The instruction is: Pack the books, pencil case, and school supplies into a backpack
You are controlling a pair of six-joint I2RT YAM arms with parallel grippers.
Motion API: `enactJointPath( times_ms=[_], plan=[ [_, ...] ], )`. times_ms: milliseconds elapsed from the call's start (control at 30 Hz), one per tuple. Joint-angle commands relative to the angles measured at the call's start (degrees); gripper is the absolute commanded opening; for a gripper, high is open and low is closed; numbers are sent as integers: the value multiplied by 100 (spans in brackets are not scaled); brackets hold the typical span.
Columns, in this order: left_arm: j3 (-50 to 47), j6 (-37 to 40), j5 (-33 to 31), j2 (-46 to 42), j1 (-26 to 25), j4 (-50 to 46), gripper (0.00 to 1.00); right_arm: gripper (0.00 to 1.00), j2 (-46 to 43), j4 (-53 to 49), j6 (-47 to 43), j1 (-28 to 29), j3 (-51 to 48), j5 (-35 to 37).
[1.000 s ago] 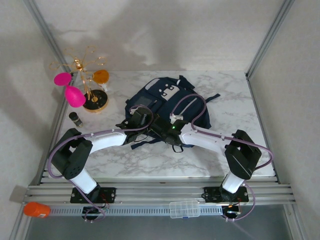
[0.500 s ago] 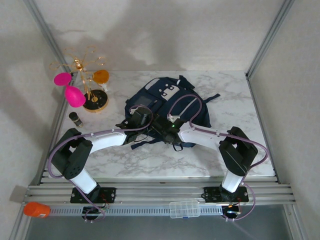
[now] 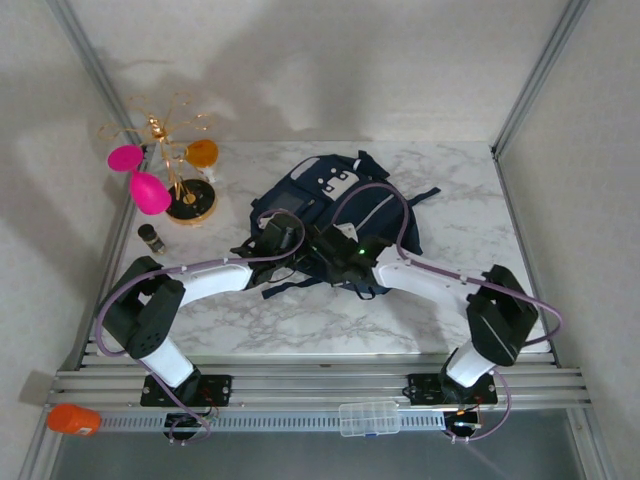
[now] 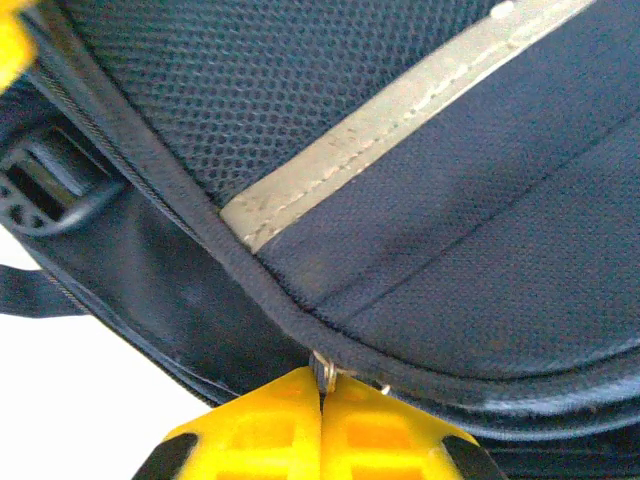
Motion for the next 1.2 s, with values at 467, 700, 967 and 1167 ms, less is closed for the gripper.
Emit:
enactJointPath(
  times_ms=[467, 700, 967, 1167],
  plan=[
    [358, -1690, -785, 852, -483, 610, 25, 0, -680, 620, -290, -331, -607, -116],
    [179, -1296, -732, 647, -326, 525, 0, 0, -973, 542, -530, -530, -805, -56],
    [38, -701, -558, 138, -141, -84, 0, 0, -1179, 273, -816, -767, -815, 190],
    [-46, -657, -361, -87, -100, -28, 0, 0, -1107, 582, -884, -663, -670, -636]
  ],
)
